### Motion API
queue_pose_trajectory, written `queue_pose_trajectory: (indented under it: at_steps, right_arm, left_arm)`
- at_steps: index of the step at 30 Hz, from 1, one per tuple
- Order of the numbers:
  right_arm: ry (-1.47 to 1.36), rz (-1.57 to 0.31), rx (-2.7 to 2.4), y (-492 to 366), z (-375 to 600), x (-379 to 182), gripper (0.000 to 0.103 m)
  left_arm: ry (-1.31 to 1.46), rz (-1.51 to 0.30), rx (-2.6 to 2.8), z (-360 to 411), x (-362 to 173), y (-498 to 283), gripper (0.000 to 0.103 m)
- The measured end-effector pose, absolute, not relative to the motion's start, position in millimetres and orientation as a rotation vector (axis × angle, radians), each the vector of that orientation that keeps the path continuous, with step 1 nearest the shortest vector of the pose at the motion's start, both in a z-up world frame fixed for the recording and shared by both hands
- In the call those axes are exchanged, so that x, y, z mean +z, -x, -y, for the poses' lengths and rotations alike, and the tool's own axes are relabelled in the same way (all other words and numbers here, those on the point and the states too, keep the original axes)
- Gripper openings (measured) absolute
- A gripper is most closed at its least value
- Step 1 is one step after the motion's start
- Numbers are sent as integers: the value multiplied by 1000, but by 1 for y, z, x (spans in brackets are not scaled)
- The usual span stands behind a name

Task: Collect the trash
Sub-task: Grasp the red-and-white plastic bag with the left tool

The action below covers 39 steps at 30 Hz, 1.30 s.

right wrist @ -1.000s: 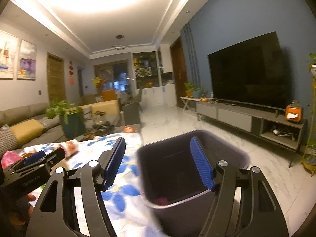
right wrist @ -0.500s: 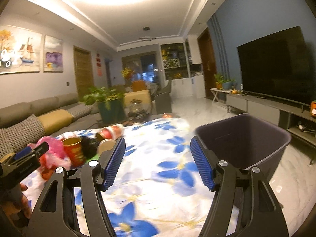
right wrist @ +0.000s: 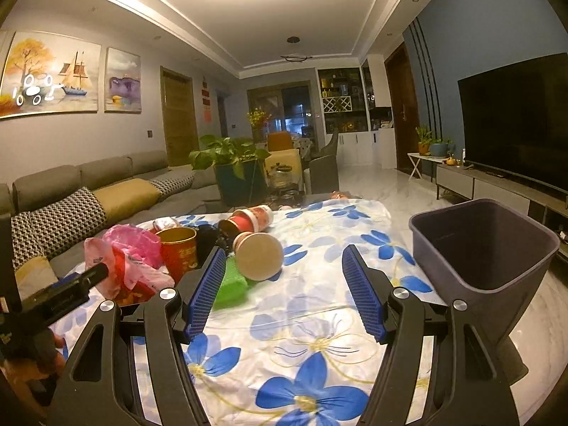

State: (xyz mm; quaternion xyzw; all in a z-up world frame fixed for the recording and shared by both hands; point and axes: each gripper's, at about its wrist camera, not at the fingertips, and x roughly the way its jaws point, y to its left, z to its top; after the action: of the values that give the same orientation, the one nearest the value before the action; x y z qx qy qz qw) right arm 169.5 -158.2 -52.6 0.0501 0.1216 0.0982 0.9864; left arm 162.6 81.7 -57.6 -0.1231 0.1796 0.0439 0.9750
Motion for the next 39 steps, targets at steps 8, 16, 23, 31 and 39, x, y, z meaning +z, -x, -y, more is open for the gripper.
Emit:
queue_pose_trajectory:
  at_steps: [8, 16, 23, 31, 39]
  right_arm:
    - [-86, -275, 226, -179, 144, -61, 67]
    - [-69, -318, 253, -193, 128, -75, 67]
    - [-52, -338, 276, -207, 111, -84, 67]
    - [-46, -370, 289, -233, 89, -94, 65]
    - [-49, -447, 271, -280, 70, -104, 64]
  left_arm:
    - [260, -398, 44, -80, -64, -180, 27]
    - [263, -395, 25, -78, -73, -182, 1]
    - [285, -349, -13, -79, -64, -165, 0]
    - [312, -285, -43, -87, -45, -142, 0]
    - [327, -241, -32, -98, -41, -131, 0]
